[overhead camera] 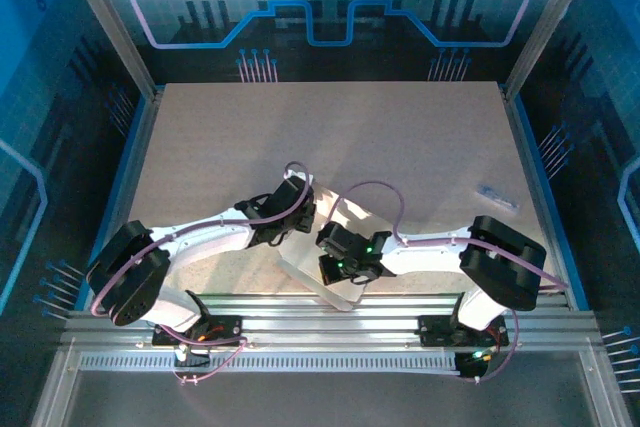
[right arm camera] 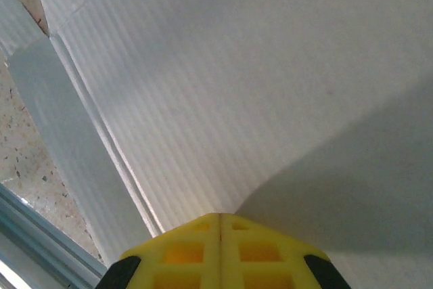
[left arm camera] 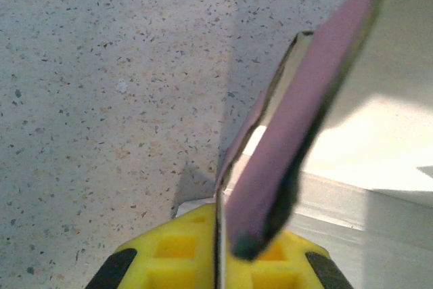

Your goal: Fold the paper box

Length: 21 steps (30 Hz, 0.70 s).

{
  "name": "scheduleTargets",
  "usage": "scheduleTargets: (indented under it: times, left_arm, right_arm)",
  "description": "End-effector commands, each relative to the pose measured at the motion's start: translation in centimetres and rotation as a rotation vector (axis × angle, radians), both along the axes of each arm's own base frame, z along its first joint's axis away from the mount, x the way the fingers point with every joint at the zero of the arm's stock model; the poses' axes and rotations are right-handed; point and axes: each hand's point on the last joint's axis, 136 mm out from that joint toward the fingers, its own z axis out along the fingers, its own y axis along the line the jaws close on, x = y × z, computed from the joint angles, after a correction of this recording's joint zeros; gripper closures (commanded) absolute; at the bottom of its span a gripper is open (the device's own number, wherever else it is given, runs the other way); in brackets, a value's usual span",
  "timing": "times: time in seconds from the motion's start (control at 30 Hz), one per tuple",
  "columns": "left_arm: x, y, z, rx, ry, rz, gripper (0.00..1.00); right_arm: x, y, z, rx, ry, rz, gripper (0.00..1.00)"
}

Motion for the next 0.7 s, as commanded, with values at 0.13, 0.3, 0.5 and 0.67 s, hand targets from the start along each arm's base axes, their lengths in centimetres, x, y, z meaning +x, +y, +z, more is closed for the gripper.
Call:
scheduleTargets:
  times: [0.13,0.3,0.5,0.67]
  left_arm:
    - [-4.8,3.8,-5.9,0.151,0.209,0.035,1.00]
    - [-4.4,3.8,-5.6,0.144,0.187,0.069,1.00]
    - [-4.4,3.3,-5.0,0.132,0.175,0.070,1.00]
    - [-4.4,3.0,-4.8,0.130,0.178,0.063,1.00]
  right_arm:
    - [1.9,-0.2,2.8,0.054,-0.060,0.014,0.95]
    - [2.1,0.0,4.4,0.086,-0.081,0.057,0.92]
    - [2.2,0.0,8.3,0.141,-0.142,0.124,0.89]
    - [3.1,-1.3,12.9,0.174,-0.212,0.149,0.85]
